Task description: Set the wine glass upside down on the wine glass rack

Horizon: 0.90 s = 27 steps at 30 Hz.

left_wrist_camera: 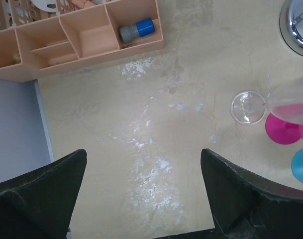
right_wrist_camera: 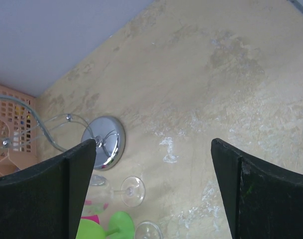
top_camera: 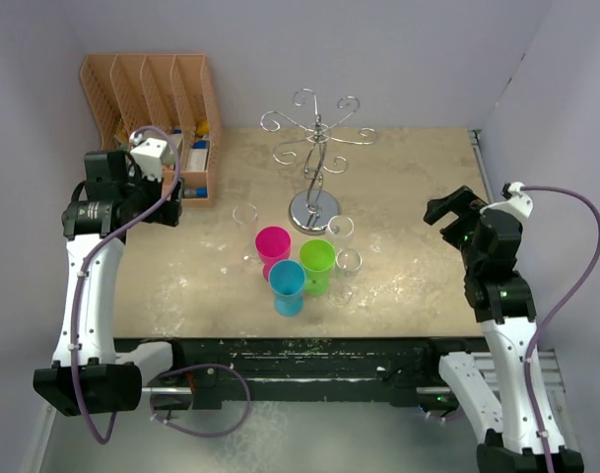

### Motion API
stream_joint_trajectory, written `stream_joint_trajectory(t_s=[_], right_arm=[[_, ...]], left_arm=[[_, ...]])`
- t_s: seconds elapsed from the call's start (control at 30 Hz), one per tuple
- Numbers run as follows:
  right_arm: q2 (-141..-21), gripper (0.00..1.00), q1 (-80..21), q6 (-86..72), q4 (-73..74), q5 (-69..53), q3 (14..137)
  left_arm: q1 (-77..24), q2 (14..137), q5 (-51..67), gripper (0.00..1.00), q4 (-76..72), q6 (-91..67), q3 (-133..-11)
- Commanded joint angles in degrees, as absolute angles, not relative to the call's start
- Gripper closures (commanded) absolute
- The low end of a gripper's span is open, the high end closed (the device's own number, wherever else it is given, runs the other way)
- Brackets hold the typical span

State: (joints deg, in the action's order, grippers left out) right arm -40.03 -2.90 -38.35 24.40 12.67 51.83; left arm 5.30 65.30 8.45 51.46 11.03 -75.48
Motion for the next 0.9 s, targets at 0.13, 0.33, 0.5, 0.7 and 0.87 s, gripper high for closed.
stream_joint_trajectory(t_s=[0.13, 0.33, 0.5, 0.7, 0.87], right_arm=[[-36.6, 0.0, -2.9, -30.7, 16.3, 4.9, 49.3], [-36.9, 0.0, -3.0, -29.0, 16.3, 4.8, 50.8], [-36.2, 0.0, -2.9, -29.1, 17.6, 4.6, 51.6], [-37.1, 0.0, -3.0, -28.2, 17.6, 4.2, 52.7], [-35.3, 0.0, -3.0, -28.6, 17.1, 4.6, 52.2]], left_arm=[[5.4, 65.3, 14.3, 0.04, 54.4, 14.9, -79.3], [5.3, 67.9, 23.2, 0.06, 57.9, 15.6, -82.5], [-0.2, 71.6, 21.9, 0.17, 58.7, 15.3, -85.8], [-6.5, 79.9, 22.8, 0.44, 61.2, 13.7, -92.2], [-8.8, 83.0, 24.1, 0.46, 62.4, 13.3, -95.4]])
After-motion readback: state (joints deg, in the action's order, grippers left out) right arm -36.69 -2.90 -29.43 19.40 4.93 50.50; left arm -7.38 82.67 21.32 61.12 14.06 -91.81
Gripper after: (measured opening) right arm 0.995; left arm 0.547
